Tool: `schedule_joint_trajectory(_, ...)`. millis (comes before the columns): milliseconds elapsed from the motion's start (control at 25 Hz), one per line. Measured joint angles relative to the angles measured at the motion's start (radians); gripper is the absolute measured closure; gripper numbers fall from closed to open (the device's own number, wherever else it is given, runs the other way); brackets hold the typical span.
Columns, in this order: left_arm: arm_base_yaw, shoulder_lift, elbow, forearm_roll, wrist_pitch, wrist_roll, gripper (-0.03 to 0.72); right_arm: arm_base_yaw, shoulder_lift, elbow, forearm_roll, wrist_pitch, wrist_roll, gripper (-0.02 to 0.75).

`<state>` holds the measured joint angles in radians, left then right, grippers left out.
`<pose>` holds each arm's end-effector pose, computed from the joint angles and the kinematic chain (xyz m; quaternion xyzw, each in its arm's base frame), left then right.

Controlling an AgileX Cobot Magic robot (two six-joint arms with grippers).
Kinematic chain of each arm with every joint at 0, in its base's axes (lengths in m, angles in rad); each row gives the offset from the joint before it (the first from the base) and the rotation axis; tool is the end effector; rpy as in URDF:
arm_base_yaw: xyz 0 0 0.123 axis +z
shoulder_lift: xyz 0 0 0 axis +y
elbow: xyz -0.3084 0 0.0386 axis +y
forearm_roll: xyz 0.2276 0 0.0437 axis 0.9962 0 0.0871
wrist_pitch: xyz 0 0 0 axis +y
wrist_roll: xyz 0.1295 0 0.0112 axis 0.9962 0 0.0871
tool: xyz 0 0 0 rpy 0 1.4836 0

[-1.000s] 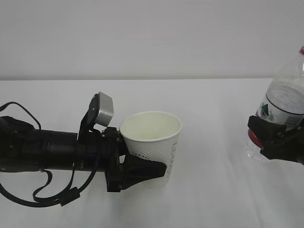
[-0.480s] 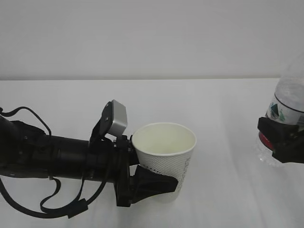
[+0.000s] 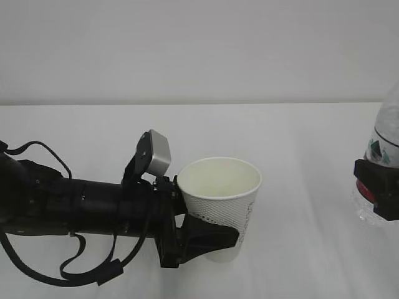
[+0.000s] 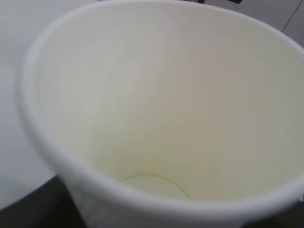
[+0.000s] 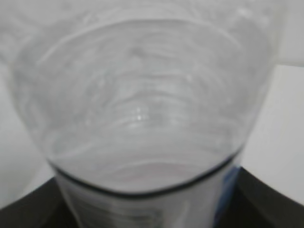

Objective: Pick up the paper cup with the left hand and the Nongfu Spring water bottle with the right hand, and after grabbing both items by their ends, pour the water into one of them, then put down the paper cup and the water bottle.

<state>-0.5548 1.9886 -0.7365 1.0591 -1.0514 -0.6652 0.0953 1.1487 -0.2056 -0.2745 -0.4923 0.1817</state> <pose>0.2453 -0.2677 0.1492 0.4428 0.6693 -0.4605 0.3792 0.1951 0.0354 0.2137 -0.1006 0.8207 0.0626 0.5590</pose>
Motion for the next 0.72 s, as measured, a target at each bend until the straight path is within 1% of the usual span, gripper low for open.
schedule_joint_trajectory(160, -0.02, 0.0, -0.009, -0.009, 0.009, 0.0, 0.142, 0.0, -0.034, 0.0, 0.0, 0.034, 0.0, 0.234)
schedule_joint_trajectory(280, -0.037, 0.0, -0.024, -0.011, 0.026, 0.0, 0.142, 0.0, -0.041, -0.015, -0.008, 0.1, 0.0, 0.234)
schedule_joint_trajectory(400, -0.049, 0.0, -0.038, -0.011, 0.03, 0.0, 0.142, 0.0, -0.041, -0.05, -0.05, 0.162, 0.0, 0.234)
schedule_joint_trajectory(480, -0.058, 0.0, -0.044, -0.013, 0.032, 0.0, 0.142, 0.0, -0.041, -0.07, -0.073, 0.171, 0.0, 0.234)
schedule_joint_trajectory(720, -0.09, 0.0, -0.044, -0.013, 0.051, 0.015, 0.142, 0.0, -0.041, -0.092, -0.095, 0.174, 0.0, 0.234)
